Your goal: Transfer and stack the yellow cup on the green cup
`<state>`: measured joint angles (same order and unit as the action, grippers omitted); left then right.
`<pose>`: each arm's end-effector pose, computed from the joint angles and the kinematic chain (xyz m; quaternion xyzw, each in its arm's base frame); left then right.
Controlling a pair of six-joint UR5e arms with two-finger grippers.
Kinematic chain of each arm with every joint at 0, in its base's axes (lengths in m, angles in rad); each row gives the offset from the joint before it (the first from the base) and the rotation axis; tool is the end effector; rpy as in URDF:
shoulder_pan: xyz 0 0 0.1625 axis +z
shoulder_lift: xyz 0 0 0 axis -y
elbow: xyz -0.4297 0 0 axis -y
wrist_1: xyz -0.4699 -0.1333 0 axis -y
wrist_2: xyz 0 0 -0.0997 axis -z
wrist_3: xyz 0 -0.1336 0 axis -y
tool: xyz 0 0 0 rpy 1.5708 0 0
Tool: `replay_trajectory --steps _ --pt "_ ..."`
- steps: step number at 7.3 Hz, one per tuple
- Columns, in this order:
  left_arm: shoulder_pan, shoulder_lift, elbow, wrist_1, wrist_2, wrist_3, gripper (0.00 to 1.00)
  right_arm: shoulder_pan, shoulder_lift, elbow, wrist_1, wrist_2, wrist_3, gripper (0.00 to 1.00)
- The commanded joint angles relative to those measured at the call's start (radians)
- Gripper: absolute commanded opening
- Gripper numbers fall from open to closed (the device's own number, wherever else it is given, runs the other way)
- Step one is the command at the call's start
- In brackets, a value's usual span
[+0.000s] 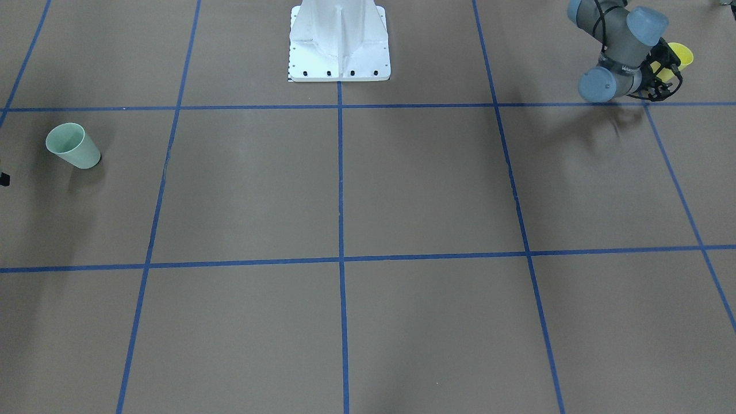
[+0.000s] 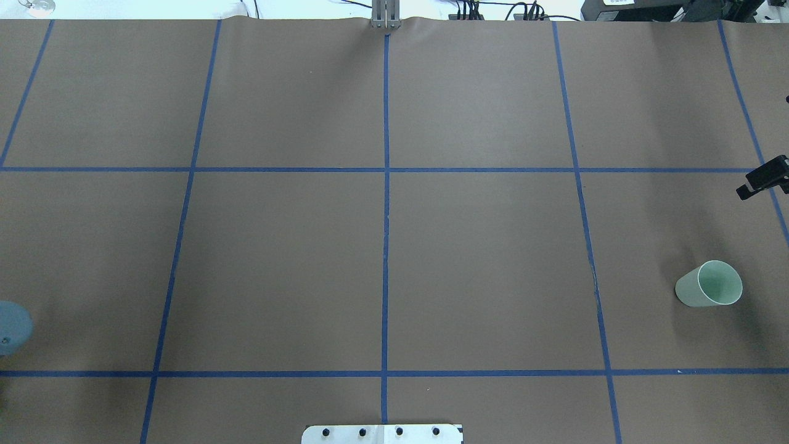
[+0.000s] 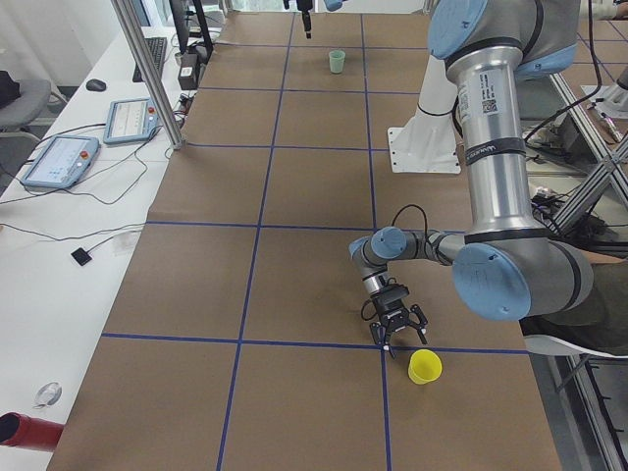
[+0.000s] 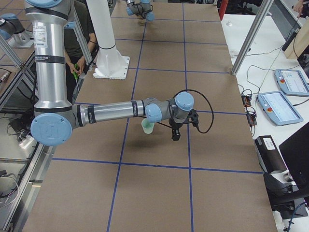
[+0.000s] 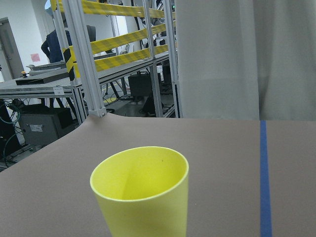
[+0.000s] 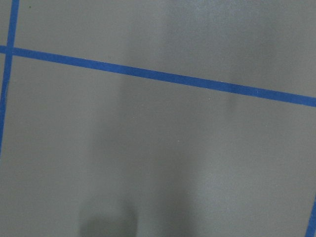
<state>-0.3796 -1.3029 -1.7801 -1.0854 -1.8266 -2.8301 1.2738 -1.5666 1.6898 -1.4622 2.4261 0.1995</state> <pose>0.3103 -0.2309 0.7666 0.0023 -0.2934 -0.7215 0.6271 -0.1402 -0.5692 0.5968 0.0008 -0.4252 -0.0919 0.9004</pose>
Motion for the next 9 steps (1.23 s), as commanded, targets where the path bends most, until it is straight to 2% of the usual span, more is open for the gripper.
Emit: replay_trajectory --steps 1,9 --pt "0.018 0.001 0.028 0.001 -0.011 -0.029 0.99 0.001 -0.001 -0.002 0.0 -0.001 0.0 1.0" --pt "0.034 0.034 0.08 -0.025 -0.011 -0.072 0.99 -0.001 0.004 0.005 0.0 0.005 0.0 1.0"
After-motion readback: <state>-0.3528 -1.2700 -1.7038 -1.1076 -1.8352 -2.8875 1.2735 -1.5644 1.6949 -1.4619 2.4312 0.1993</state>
